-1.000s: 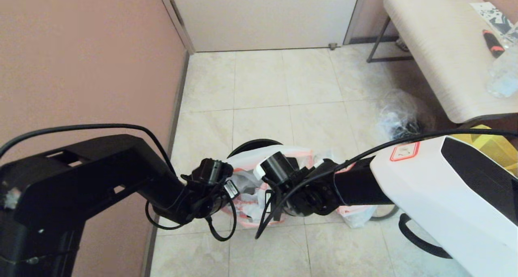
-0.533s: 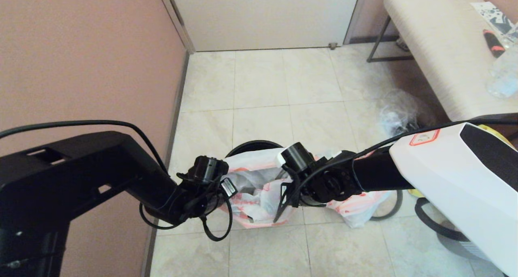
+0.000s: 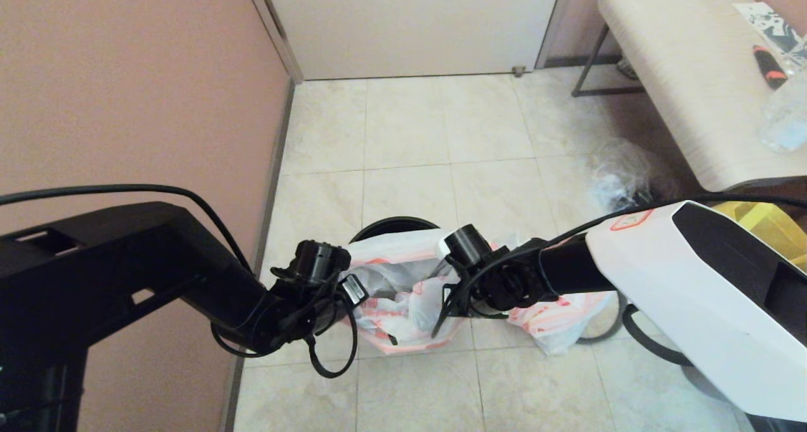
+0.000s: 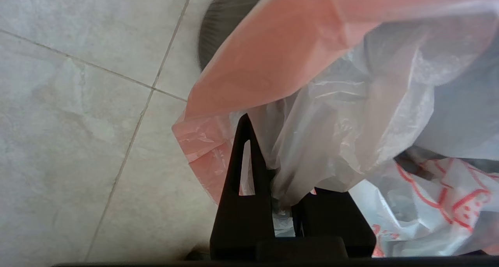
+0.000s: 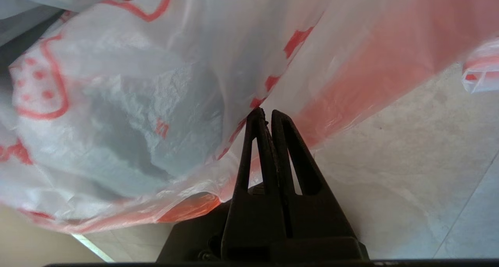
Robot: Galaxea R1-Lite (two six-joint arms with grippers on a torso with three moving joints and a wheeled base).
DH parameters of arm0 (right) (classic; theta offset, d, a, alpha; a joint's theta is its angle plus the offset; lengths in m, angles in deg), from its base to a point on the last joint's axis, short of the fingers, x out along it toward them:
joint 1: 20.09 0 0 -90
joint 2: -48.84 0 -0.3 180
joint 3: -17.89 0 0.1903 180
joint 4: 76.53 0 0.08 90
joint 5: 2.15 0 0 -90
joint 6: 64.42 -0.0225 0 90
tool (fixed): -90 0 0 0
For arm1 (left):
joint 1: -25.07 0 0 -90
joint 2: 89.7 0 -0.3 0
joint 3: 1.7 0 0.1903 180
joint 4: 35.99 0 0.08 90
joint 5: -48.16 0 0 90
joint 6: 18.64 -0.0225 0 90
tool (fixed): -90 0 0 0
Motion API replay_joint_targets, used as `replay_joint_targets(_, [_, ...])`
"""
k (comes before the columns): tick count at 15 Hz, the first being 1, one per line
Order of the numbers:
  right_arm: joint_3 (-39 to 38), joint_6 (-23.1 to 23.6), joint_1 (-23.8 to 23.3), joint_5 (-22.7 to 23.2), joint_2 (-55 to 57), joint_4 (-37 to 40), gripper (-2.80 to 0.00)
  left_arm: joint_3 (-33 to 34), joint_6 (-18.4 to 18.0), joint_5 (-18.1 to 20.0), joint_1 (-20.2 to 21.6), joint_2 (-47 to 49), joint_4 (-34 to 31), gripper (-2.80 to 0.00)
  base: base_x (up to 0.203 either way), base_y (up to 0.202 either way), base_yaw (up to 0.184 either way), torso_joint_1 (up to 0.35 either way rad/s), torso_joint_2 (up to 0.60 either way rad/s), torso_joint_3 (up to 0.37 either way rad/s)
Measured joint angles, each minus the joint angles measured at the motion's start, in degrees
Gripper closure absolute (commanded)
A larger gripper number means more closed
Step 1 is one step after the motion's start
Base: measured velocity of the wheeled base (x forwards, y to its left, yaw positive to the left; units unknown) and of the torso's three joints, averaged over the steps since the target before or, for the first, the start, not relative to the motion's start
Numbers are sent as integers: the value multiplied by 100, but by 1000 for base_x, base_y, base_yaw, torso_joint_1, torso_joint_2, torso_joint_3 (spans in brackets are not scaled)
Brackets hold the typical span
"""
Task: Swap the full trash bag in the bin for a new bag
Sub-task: Put the new garbage bag on the trash can
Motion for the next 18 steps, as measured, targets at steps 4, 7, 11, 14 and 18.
replay_joint_targets(4, [488, 54, -154, 5, 320, 11, 0, -11, -266, 19, 9, 204, 55, 0, 0, 0, 0, 0, 0, 0])
replay_joint_targets(7, [1201, 276, -374, 10, 637, 1, 0, -7, -492, 258, -27, 333, 107, 0, 0, 0, 0, 0, 0, 0])
replay_joint_targets(11, [1548, 729, -743, 54, 985, -667, 0, 1, -700, 403, -121, 426, 31, 0, 0, 0, 0, 0, 0, 0])
replay_joint_targets(14, [1564, 733, -952, 265, 1049, -1310, 0, 11, -733, 685, -157, 437, -170, 0, 0, 0, 0, 0, 0, 0])
replay_joint_targets(18, [1551, 724, -1024, 327, 880, -1606, 0, 9, -902, 797, -184, 437, -325, 0, 0, 0, 0, 0, 0, 0])
